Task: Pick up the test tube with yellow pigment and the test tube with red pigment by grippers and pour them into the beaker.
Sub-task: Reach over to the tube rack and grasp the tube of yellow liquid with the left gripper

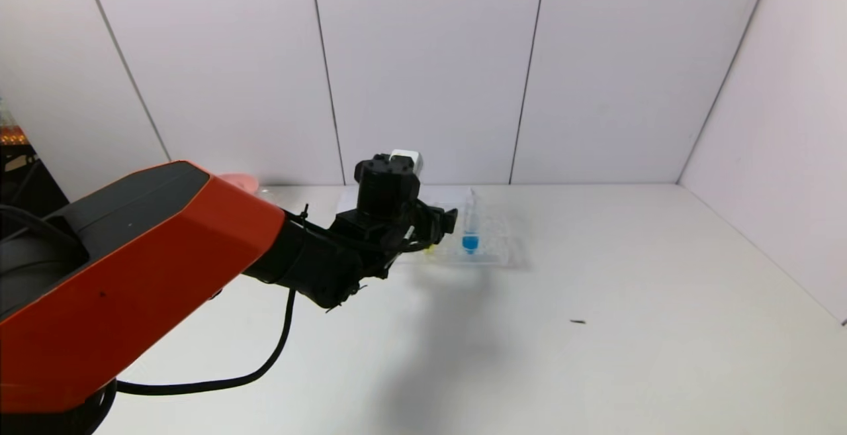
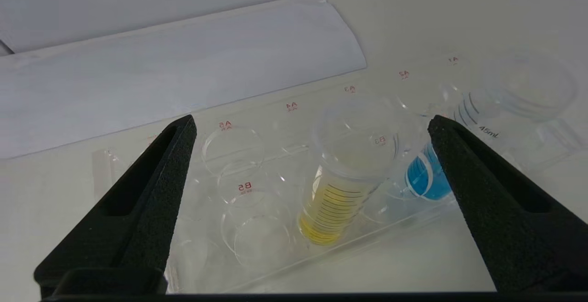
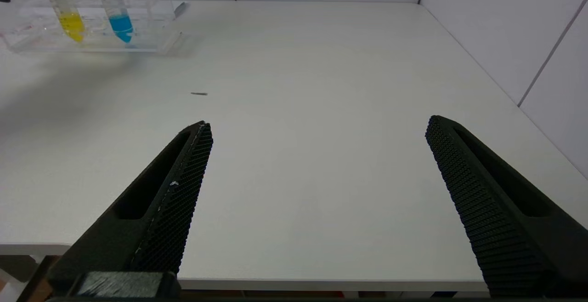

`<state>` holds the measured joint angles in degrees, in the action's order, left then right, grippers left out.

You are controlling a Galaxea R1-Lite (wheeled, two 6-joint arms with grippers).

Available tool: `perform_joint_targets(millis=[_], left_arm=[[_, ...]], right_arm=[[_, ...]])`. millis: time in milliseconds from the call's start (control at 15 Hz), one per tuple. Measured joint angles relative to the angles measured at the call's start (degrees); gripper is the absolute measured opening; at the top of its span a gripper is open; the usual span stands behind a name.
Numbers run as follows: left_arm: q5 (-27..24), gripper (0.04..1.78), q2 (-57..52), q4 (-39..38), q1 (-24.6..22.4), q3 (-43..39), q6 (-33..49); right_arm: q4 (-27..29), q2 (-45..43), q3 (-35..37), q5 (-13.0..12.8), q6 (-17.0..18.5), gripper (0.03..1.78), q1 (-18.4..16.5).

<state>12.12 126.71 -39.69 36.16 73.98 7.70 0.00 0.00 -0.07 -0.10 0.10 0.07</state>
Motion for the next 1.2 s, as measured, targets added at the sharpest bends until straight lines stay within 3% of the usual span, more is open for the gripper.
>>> perform_joint_targets(millis=[867, 1000, 1200], left_arm=[[-0.1, 1.76, 0.7, 0.0, 0.0, -0.4, -0.3], [-0.1, 1.68, 0.8, 0.1, 0.0, -0.4, -0.4], [-0.1, 1.37, 0.9, 0.1, 0.0, -0.3, -0.4]], right_arm=[[0.0, 0.0, 0.0, 0.0, 0.0, 1.7, 0.0], [0.0, 0.0, 0.0, 0.0, 0.0, 1.7, 0.0], [0.0, 0.0, 0.0, 0.0, 0.0, 1.7, 0.0]])
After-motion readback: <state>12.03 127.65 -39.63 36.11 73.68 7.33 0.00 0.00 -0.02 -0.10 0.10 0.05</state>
